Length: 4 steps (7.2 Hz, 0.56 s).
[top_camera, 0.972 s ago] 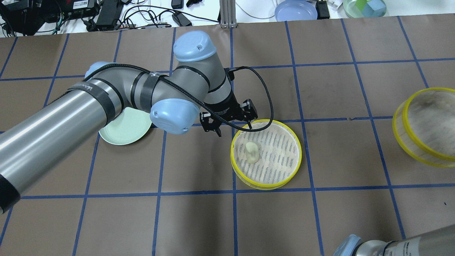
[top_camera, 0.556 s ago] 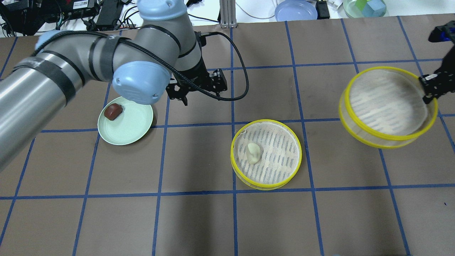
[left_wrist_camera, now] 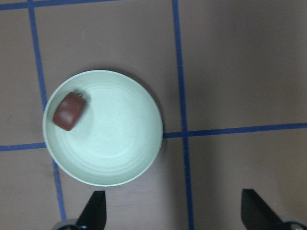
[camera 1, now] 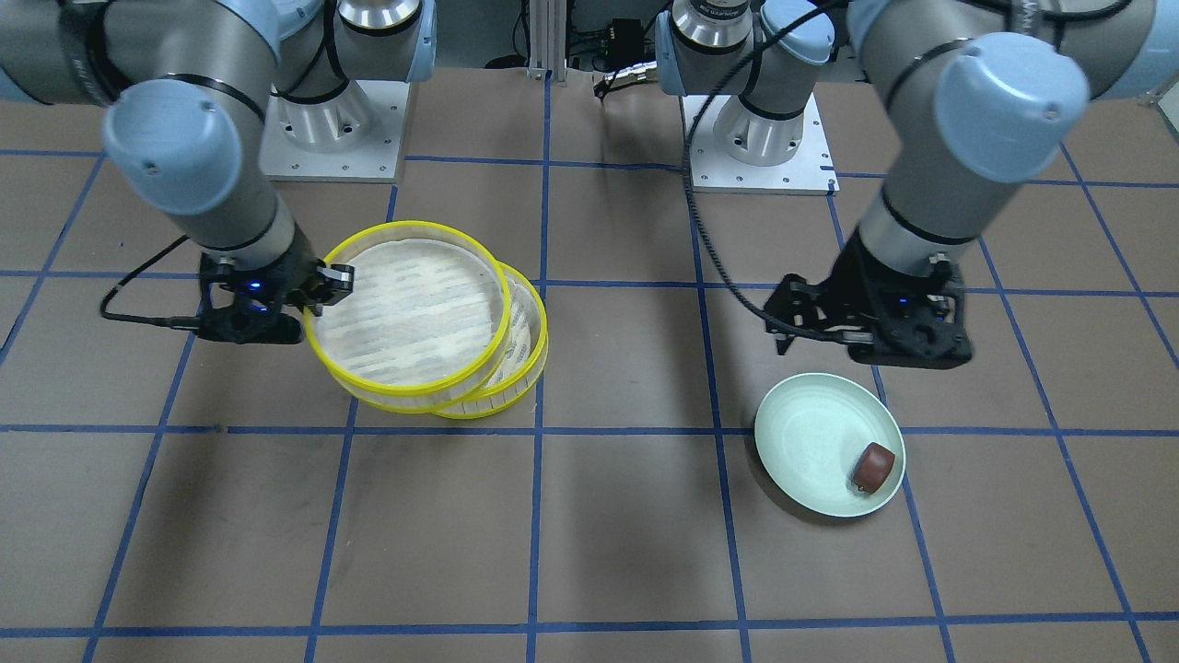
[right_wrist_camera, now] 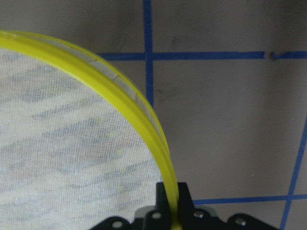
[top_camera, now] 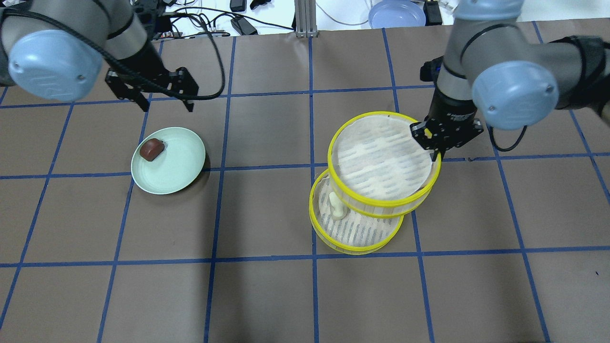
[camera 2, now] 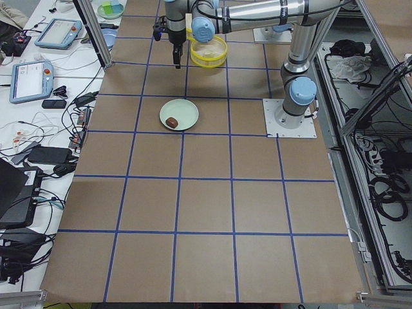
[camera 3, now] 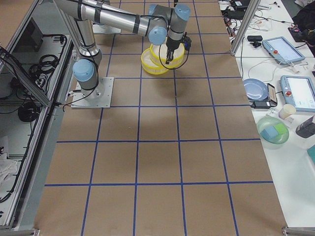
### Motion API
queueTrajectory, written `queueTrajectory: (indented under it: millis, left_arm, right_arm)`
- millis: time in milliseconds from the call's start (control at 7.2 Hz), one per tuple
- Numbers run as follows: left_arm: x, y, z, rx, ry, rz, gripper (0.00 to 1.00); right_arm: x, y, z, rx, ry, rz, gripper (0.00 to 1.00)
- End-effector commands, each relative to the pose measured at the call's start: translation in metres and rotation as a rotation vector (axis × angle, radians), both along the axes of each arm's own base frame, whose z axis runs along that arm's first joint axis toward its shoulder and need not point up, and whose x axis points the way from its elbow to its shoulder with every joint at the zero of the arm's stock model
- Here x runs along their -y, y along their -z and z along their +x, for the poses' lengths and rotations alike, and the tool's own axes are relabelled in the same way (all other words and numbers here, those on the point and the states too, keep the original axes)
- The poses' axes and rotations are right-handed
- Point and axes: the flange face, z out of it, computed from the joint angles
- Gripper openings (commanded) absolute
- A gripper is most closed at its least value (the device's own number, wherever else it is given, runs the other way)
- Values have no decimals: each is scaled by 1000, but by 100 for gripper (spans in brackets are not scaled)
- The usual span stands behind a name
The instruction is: Stack buns with steamer
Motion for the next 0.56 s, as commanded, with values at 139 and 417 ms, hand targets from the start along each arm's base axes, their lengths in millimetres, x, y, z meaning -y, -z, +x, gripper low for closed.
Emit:
queueTrajectory:
  millis: [139, 417]
  left_arm:
    - [11, 61, 99, -14, 79, 13, 100]
    - [22, 130, 105, 11, 222, -22, 100]
  right_arm:
    - [-29, 42, 21, 16, -108, -10, 0]
    - [-32, 50, 30, 13, -127, -30, 0]
